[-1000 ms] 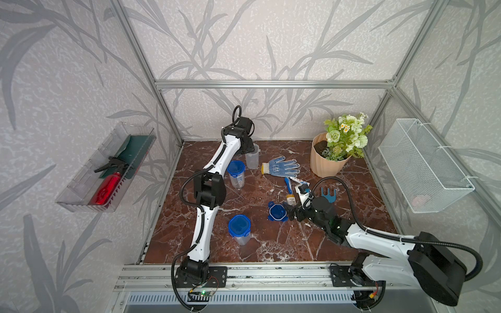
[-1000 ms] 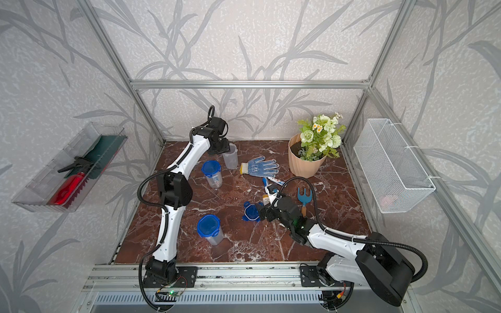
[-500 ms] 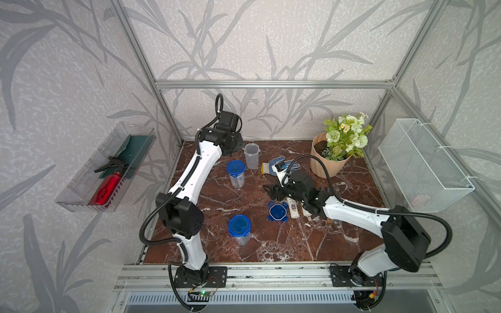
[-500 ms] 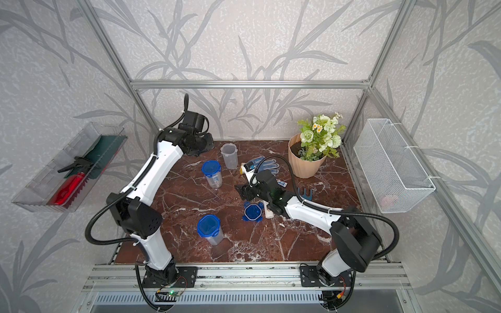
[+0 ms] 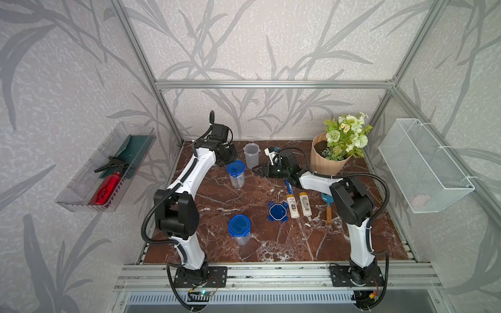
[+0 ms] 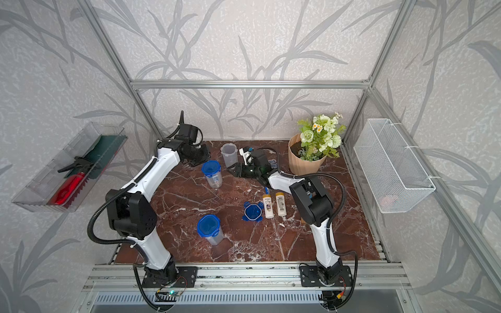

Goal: Take out toiletry kits
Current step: Unfasten the latch on the container.

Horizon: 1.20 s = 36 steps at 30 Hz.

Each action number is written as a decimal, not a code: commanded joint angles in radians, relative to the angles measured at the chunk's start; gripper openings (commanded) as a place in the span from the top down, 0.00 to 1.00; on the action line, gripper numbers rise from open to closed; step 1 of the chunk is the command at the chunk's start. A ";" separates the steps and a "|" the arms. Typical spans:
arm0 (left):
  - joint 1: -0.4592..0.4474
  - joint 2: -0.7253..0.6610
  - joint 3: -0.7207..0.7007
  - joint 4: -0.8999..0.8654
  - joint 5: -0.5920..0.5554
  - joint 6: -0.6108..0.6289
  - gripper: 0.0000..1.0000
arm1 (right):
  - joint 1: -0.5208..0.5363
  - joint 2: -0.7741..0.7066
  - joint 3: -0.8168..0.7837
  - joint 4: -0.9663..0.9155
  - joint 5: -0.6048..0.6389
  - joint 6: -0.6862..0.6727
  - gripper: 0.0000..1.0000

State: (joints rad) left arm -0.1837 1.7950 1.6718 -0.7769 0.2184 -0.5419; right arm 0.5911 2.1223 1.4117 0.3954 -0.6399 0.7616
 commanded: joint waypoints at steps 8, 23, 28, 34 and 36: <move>0.007 0.045 -0.062 0.038 0.102 -0.026 1.00 | 0.025 0.102 0.116 0.144 -0.119 0.209 0.39; 0.032 0.022 -0.251 0.083 0.067 -0.044 1.00 | 0.052 0.157 0.122 0.306 -0.113 0.338 0.38; 0.040 0.010 -0.312 0.119 0.077 -0.058 1.00 | 0.053 0.174 0.119 0.418 -0.105 0.396 0.40; 0.053 0.007 -0.370 0.152 0.087 -0.071 1.00 | 0.056 0.176 0.104 0.499 -0.107 0.444 0.43; 0.058 0.007 -0.390 0.168 0.097 -0.073 1.00 | 0.058 0.170 0.094 0.524 -0.106 0.459 0.43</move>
State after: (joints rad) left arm -0.1482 1.7367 1.3724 -0.4290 0.3939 -0.6086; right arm 0.6422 2.3028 1.5127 0.7776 -0.7406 1.1893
